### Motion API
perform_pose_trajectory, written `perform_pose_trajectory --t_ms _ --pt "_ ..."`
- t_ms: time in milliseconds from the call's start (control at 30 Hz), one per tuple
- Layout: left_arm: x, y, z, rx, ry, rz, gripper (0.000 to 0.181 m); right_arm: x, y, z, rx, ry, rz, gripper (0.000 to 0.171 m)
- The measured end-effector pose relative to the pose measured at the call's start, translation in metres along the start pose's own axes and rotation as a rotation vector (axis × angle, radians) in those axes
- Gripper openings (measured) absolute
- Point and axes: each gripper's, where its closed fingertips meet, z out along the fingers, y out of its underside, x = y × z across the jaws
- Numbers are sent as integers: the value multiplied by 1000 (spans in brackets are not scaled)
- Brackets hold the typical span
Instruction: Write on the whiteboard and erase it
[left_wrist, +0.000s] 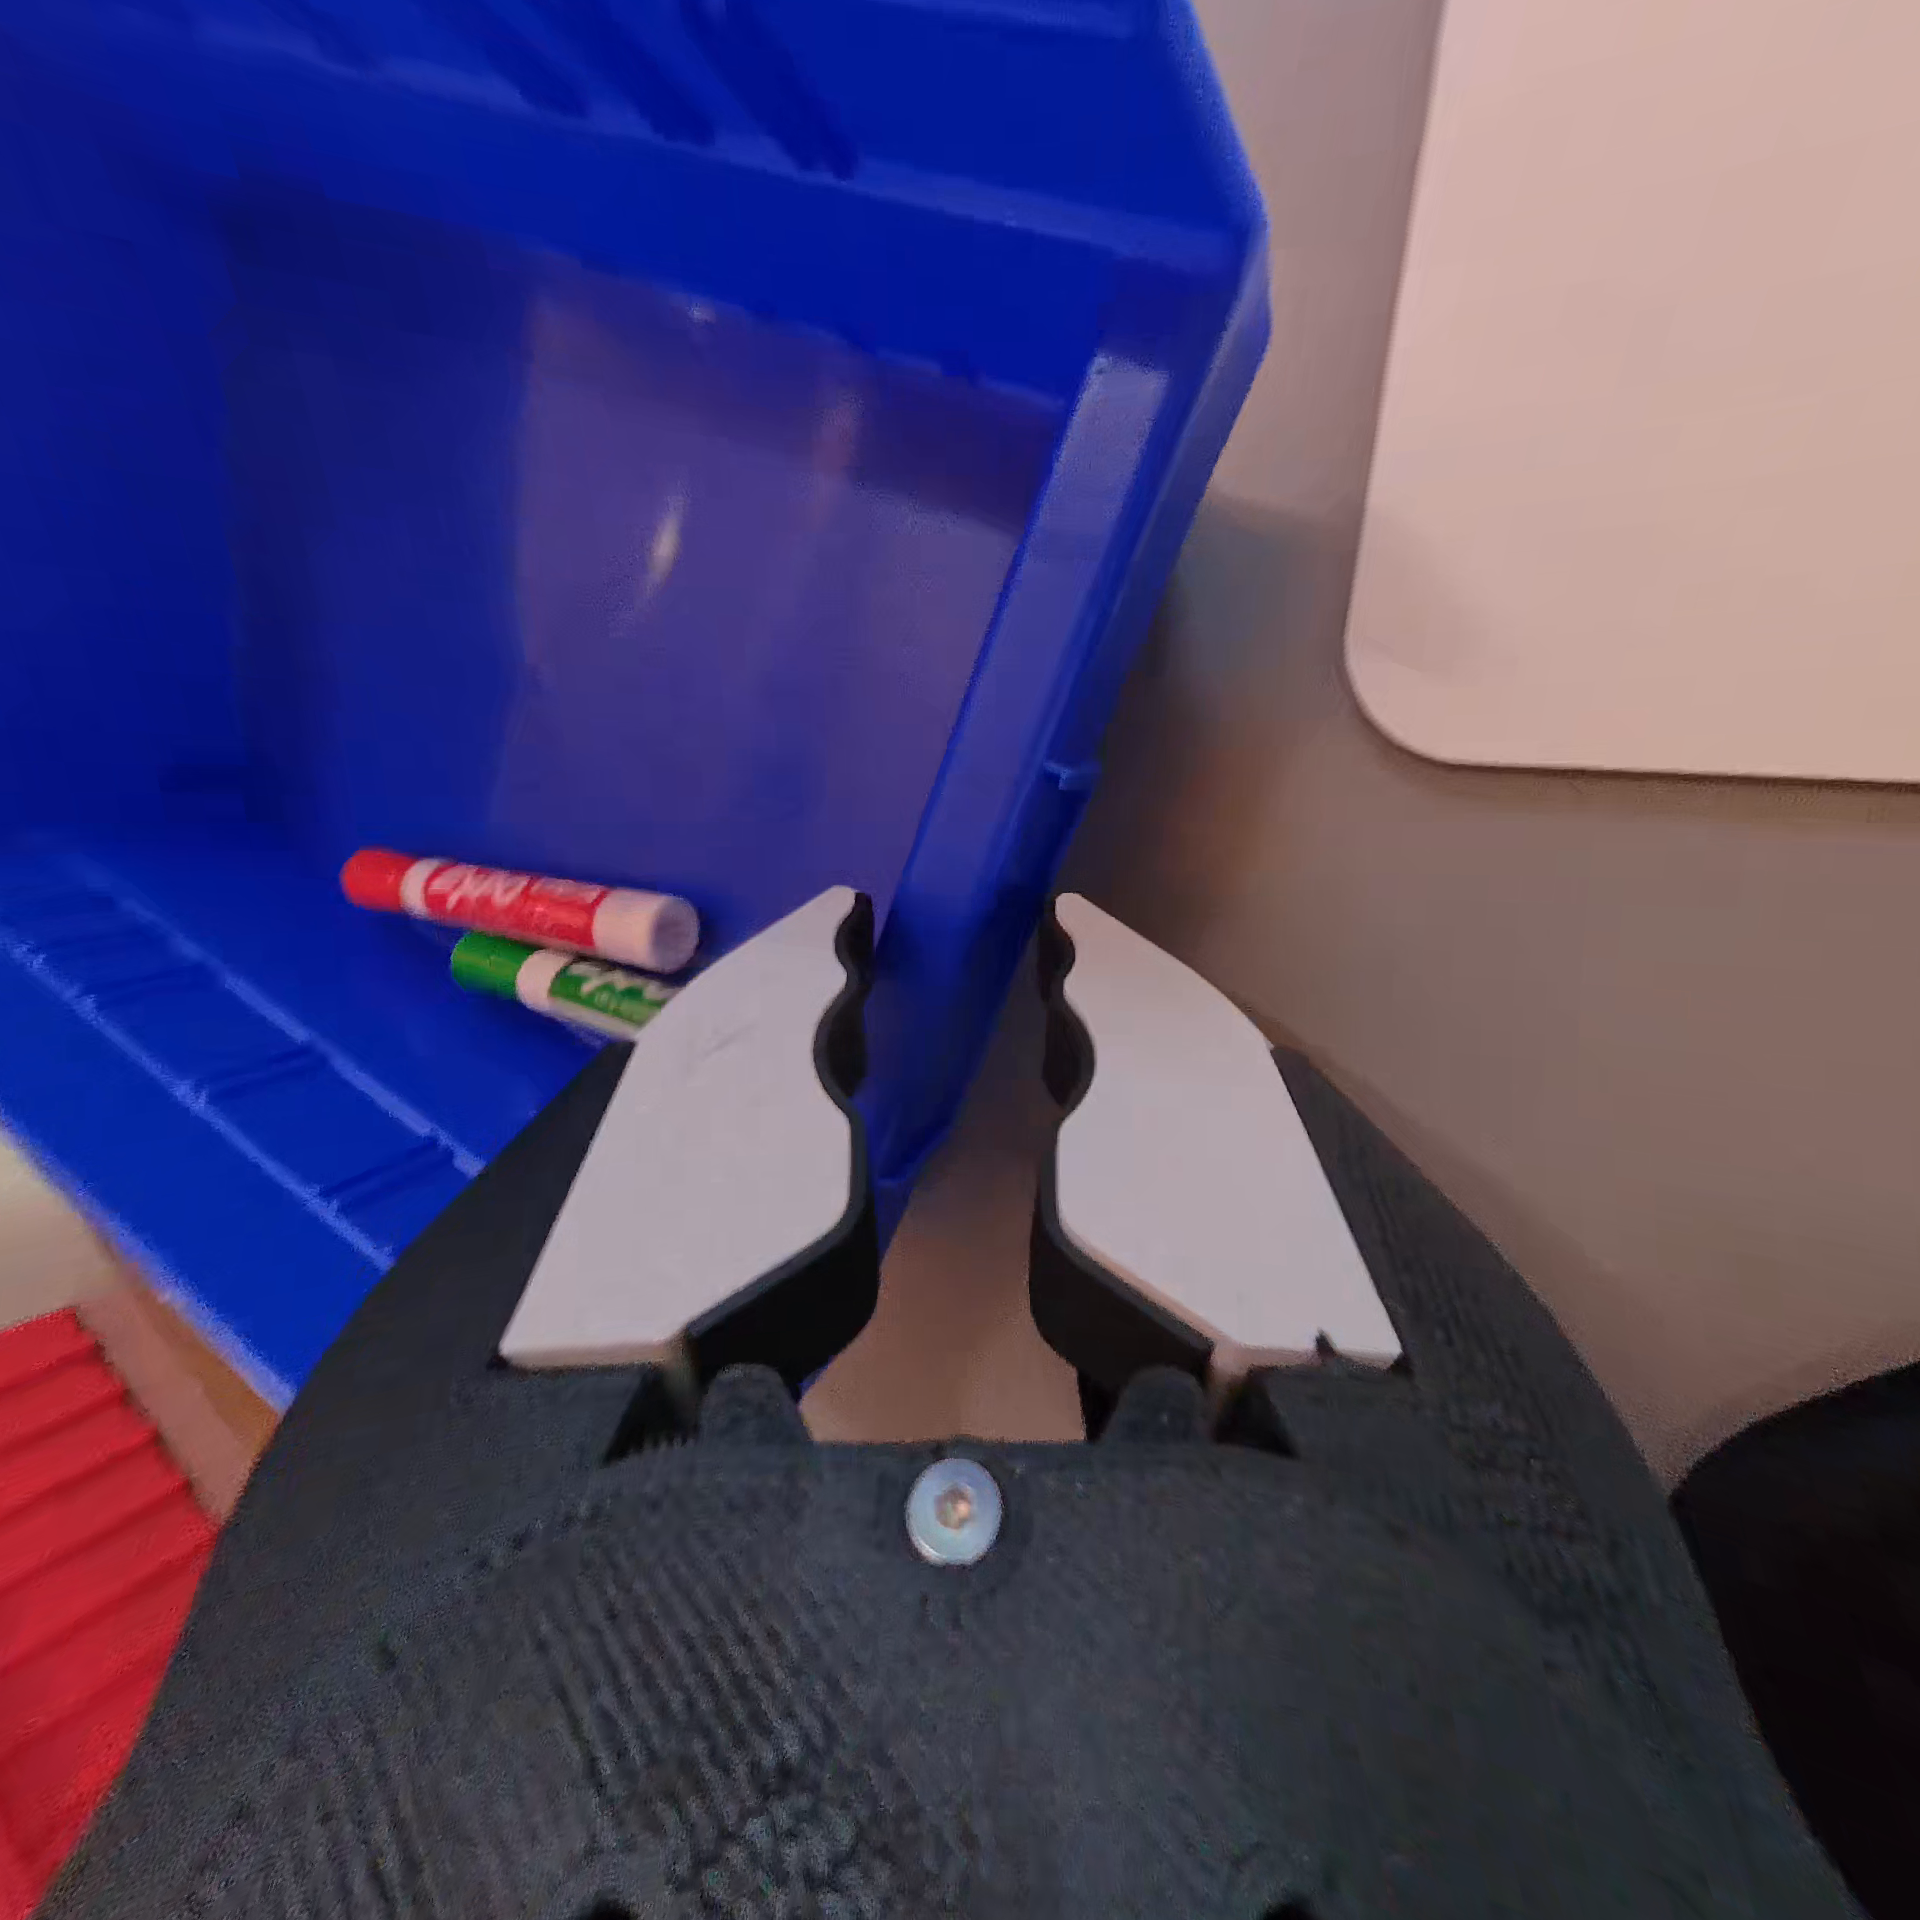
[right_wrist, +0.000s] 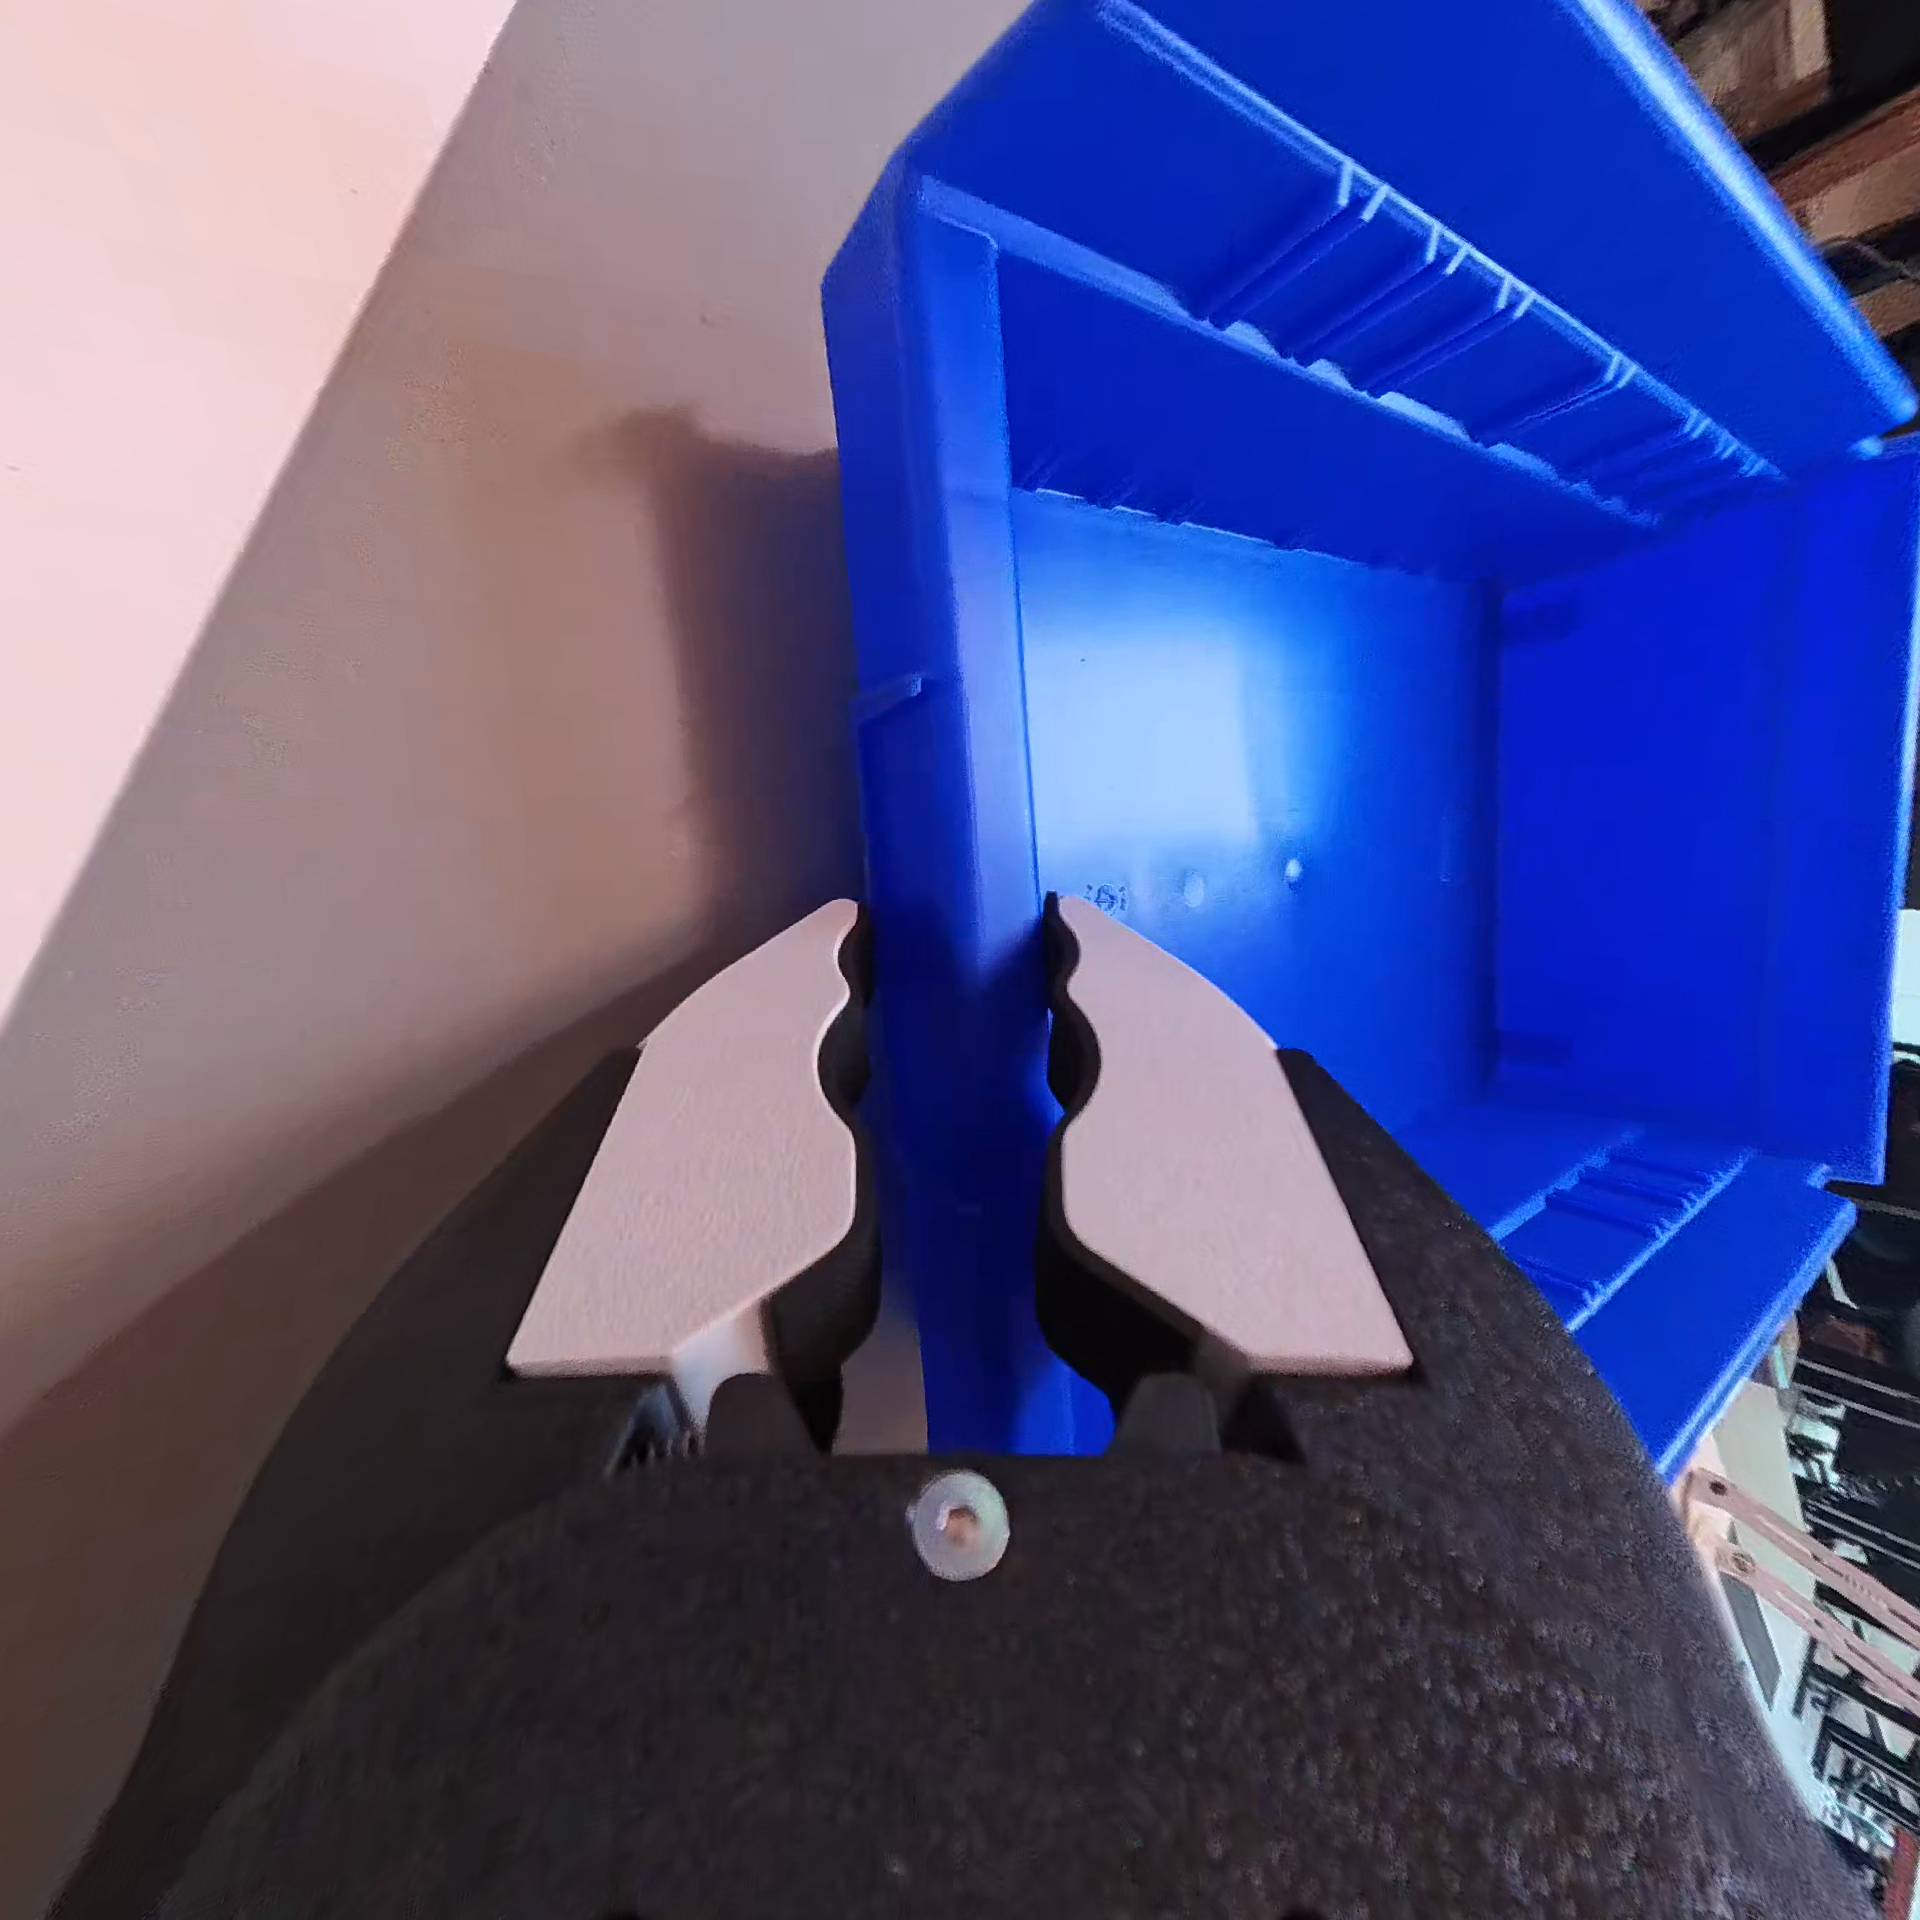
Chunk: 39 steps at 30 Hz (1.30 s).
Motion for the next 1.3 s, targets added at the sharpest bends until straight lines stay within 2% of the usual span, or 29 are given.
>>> perform_pose_trajectory --t_ms 300,400,500,633,767,867,933,1033,1100,1167,1233,1300 --pt "9 40 -22 -66 -176 -74 31 1 -12 -20 161 55 68 34" --pt "-10 45 -15 -23 -237 -57 30 -1 -26 -26 224 48 86 34" --pt "-37 56 -9 -45 -306 -46 30 -2 -36 -32 254 74 67 35" --pt "-50 25 -28 144 -323 -107 25 -15 -45 -38 321 31 97 35" --pt "-41 -14 -32 314 -183 -185 29 -32 -54 -37 388 -54 142 35" --pt "-36 -33 -21 362 -119 -218 34 -41 -61 -34 422 -112 168 37" --pt "-42 -29 -10 324 -133 -250 39 -47 -64 -32 446 -153 196 38" --pt "-59 -8 -8 227 -247 -227 45 -50 -60 -29 444 -166 203 39" --pt "-66 20 -4 71 -261 -194 51 -50 -58 -27 444 -162 199 39" --pt "-66 50 7 -102 -200 -181 56 -49 -58 -26 450 -177 214 39" --pt "-55 50 14 -87 -88 -154 30 -49 -60 -26 464 -194 230 39" --pt "-52 50 12 -103 -72 -95 31 -48 -59 -26 464 -189 226 39"
